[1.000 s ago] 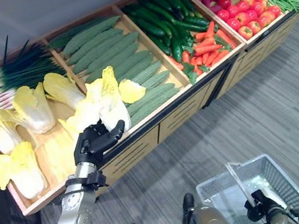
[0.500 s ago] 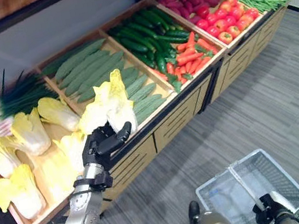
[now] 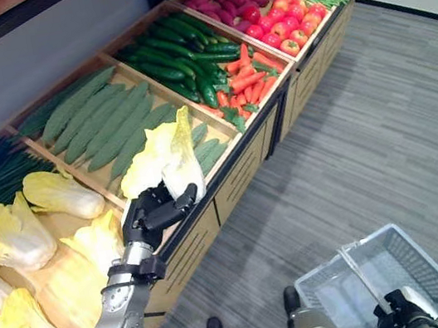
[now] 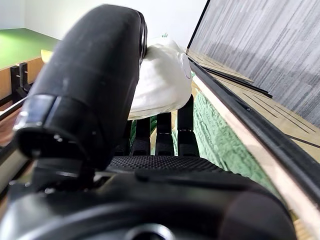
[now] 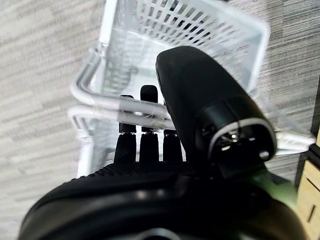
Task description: Get the vegetables into the basket
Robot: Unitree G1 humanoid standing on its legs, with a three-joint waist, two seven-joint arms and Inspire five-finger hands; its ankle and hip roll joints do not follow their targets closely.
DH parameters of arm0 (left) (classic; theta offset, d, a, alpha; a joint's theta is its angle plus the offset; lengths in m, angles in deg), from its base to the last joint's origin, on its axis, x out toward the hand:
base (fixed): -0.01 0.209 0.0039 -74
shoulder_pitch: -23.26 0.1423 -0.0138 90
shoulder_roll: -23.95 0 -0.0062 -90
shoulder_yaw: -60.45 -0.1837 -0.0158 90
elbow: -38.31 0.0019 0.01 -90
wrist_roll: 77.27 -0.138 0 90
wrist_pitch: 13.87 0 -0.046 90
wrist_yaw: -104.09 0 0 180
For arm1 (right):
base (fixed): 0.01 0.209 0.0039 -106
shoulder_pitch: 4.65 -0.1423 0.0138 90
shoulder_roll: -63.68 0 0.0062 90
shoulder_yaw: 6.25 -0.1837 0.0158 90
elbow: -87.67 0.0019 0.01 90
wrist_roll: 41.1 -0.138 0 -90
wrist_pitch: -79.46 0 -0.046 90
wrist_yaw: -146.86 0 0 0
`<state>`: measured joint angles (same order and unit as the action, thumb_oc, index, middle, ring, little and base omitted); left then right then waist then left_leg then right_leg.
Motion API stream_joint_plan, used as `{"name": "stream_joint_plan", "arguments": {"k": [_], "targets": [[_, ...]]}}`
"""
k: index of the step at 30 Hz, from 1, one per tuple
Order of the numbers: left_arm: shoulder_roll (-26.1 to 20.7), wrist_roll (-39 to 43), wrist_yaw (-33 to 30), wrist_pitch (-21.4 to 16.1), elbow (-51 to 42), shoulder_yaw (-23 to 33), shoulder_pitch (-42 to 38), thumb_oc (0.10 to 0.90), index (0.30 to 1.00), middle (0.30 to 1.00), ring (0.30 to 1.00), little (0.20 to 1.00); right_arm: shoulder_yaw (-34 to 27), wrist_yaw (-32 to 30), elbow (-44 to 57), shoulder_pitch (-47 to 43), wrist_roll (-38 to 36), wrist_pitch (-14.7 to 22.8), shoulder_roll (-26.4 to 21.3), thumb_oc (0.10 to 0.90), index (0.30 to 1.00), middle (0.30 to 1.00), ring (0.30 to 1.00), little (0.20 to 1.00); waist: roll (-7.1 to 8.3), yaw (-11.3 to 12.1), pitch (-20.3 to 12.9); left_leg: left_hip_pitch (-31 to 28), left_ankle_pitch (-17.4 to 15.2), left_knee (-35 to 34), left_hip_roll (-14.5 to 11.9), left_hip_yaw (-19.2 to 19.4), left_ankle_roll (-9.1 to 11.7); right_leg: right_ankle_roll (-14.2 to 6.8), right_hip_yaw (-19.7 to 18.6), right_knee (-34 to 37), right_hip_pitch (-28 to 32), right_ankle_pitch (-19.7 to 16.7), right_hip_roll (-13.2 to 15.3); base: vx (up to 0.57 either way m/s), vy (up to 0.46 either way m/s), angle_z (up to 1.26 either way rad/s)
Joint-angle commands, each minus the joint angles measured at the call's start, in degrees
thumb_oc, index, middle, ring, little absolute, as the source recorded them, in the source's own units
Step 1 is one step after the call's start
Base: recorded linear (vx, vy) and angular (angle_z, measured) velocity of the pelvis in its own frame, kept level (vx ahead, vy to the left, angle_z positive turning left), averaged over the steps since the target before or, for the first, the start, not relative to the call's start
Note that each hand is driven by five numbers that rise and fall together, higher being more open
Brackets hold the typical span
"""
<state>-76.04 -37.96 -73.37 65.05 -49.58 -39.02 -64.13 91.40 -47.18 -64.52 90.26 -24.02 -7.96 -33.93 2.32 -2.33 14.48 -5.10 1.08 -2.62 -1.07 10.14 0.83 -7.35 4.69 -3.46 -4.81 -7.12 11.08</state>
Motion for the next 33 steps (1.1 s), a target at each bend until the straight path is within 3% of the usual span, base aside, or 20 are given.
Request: {"name": "stream_joint_plan", "arguments": {"k": [1,2,6,11,12,14,16,20,21,23,25,26,29,31,33], "targets": [[-0.5,-0.5,1.2,-7.6,-7.7,3.5,-4.6,0.400,0.300,0.300,0.300,0.300,0.8,-2.5,1.6,-4.4,-0.9,1.3,-2.6,0.400,0.300,0.300,0.300,0.300,2.22,0.5,0.0,0.4,-7.0,4.2,-1.3,2.5,1.3,-5.4,0.1,-0.7,2.1,0.6,4.0,-0.19,0.175,-0.47],[-1.0,-0.4,0.9,-7.5,-6.7,3.3,-5.5,0.400,0.300,0.300,0.300,0.300,1.2,-2.7,1.6,-5.1,-0.7,1.1,-2.1,0.400,0.300,0.300,0.300,0.300,1.87,1.2,0.7,0.3,-6.5,3.5,-1.8,4.8,1.1,-6.1,3.8,-2.5,0.7,-0.8,5.4,-0.24,0.176,-0.53],[-1.9,-1.4,0.4,-7.2,-6.6,3.5,-6.3,0.400,0.300,0.300,0.300,0.300,1.6,-3.0,2.3,-5.0,0.0,1.2,-1.7,0.400,0.300,0.300,0.300,0.300,1.19,2.4,0.2,1.1,-5.8,3.4,-3.4,8.8,0.8,-4.7,13.8,-7.6,3.1,2.0,8.0,-0.14,0.092,-0.78],[-2.6,-1.5,0.3,-6.8,-7.0,3.3,-6.2,0.400,0.300,0.300,0.300,0.300,1.2,-3.4,1.2,-4.5,0.1,0.9,-1.1,0.400,0.300,0.300,0.300,0.300,1.28,3.6,-1.2,0.7,-7.0,4.2,-3.8,11.5,0.5,-5.2,15.7,-12.6,5.2,4.2,8.3,-0.02,0.018,-0.62],[-3.0,-1.7,0.3,-6.7,-7.4,3.5,-6.2,0.400,0.300,0.300,0.300,0.300,1.0,-3.4,0.7,-4.6,0.0,0.8,-1.1,0.400,0.300,0.300,0.300,0.300,1.51,4.4,-1.7,0.9,-7.1,5.0,-4.0,13.2,0.4,-5.3,17.8,-13.2,6.4,4.0,9.0,-0.04,-0.059,-0.74],[-3.3,-2.1,0.6,-6.3,-7.0,3.5,-6.1,0.400,0.300,0.300,0.300,0.300,0.9,-3.4,0.2,-4.3,-0.4,0.8,-0.7,0.400,0.300,0.300,0.300,0.300,2.21,5.2,-2.4,0.2,-7.5,6.1,-4.3,15.6,0.6,-5.5,19.5,-10.1,7.8,4.0,8.6,0.00,-0.177,-1.07],[-2.7,-2.1,0.5,-6.4,-6.7,3.8,-5.6,0.400,0.300,0.300,0.300,0.300,0.6,-3.1,1.5,-2.3,-0.2,1.0,-0.8,0.400,0.300,0.300,0.300,0.300,1.93,3.7,-2.8,-0.3,-6.6,7.3,-6.3,17.1,2.0,-4.1,19.1,-6.2,9.3,7.3,6.0,0.02,-0.271,-0.73],[-2.4,-1.7,0.5,-6.2,-6.6,3.9,-5.5,0.400,0.300,0.300,0.300,0.300,0.3,-3.0,2.6,-1.1,-0.1,1.2,-1.1,0.400,0.300,0.300,0.300,0.300,1.62,3.1,-2.8,0.0,-5.4,7.6,-7.7,17.4,3.1,-3.0,19.1,-3.9,10.2,9.3,4.2,-0.03,-0.218,-0.15],[-1.7,-1.3,0.7,-5.9,-6.6,3.6,-5.6,0.400,0.300,0.300,0.300,0.300,-0.2,-3.3,3.2,0.3,-0.3,1.3,-2.0,0.400,0.300,0.300,0.300,0.300,0.97,2.2,-2.2,0.8,-3.4,9.6,-10.4,16.8,5.5,-1.3,18.7,-1.1,11.8,11.3,1.2,-0.04,-0.414,-0.32],[-1.5,-1.1,1.4,-5.5,-6.5,3.2,-5.9,0.400,0.300,0.300,0.300,0.300,-0.5,-3.4,3.3,0.6,-0.7,1.6,-2.8,0.400,0.300,0.300,0.300,0.300,0.74,1.9,-1.3,2.3,-2.3,14.3,-12.7,15.7,7.0,0.1,17.9,-0.6,12.6,12.6,-0.4,-0.04,-0.369,-0.10],[-1.4,-1.2,1.7,-5.7,-6.4,2.9,-6.0,0.400,0.300,0.300,0.300,0.300,0.0,-3.5,4.1,-0.1,-0.8,1.9,-3.7,0.400,0.300,0.300,0.300,0.300,0.31,2.4,0.1,4.0,1.6,17.9,-14.3,11.9,8.1,1.7,16.7,0.6,12.9,12.0,-2.1,-0.09,-0.166,-0.41],[-0.9,-1.1,1.6,-5.6,-6.2,2.6,-6.1,0.400,0.300,0.300,0.300,0.300,0.2,-3.6,4.0,-0.4,-0.9,1.9,-4.1,0.400,0.300,0.300,0.300,0.300,0.23,2.8,0.5,4.6,1.9,18.0,-13.2,7.8,8.3,1.6,15.6,0.7,12.7,11.9,-2.2,-0.10,-0.042,-0.83],[-0.1,-1.7,0.7,-5.6,-6.2,1.9,-5.5,0.400,0.300,0.300,0.300,0.300,0.5,-3.9,4.4,-1.4,-1.1,1.9,-5.2,0.400,0.300,0.300,0.300,0.300,0.38,5.1,0.5,5.4,-1.3,10.6,-8.3,-5.1,7.5,0.3,11.5,0.9,11.3,11.2,-1.7,0.01,0.003,-0.76],[-0.2,-2.1,0.2,-6.3,-6.1,1.3,-6.0,0.400,0.300,0.300,0.300,0.300,0.9,-4.4,5.7,-2.0,-1.2,2.4,-6.3,0.400,0.300,0.300,0.300,0.300,-0.10,5.5,0.5,6.3,-1.0,7.0,-7.2,-9.9,6.9,-0.1,8.6,-0.1,10.2,10.8,-2.1,0.06,0.047,-0.91],[0.0,-1.5,0.6,-6.4,-6.2,0.6,-6.4,0.400,0.300,0.300,0.300,0.300,0.7,-4.2,5.8,-1.6,-1.2,2.5,-6.6,0.400,0.300,0.300,0.300,0.300,-0.25,4.8,-0.2,4.6,-0.9,4.6,-6.6,-8.1,5.8,-0.4,8.0,-0.2,10.1,10.7,-1.6,0.07,0.172,-1.02]]}}
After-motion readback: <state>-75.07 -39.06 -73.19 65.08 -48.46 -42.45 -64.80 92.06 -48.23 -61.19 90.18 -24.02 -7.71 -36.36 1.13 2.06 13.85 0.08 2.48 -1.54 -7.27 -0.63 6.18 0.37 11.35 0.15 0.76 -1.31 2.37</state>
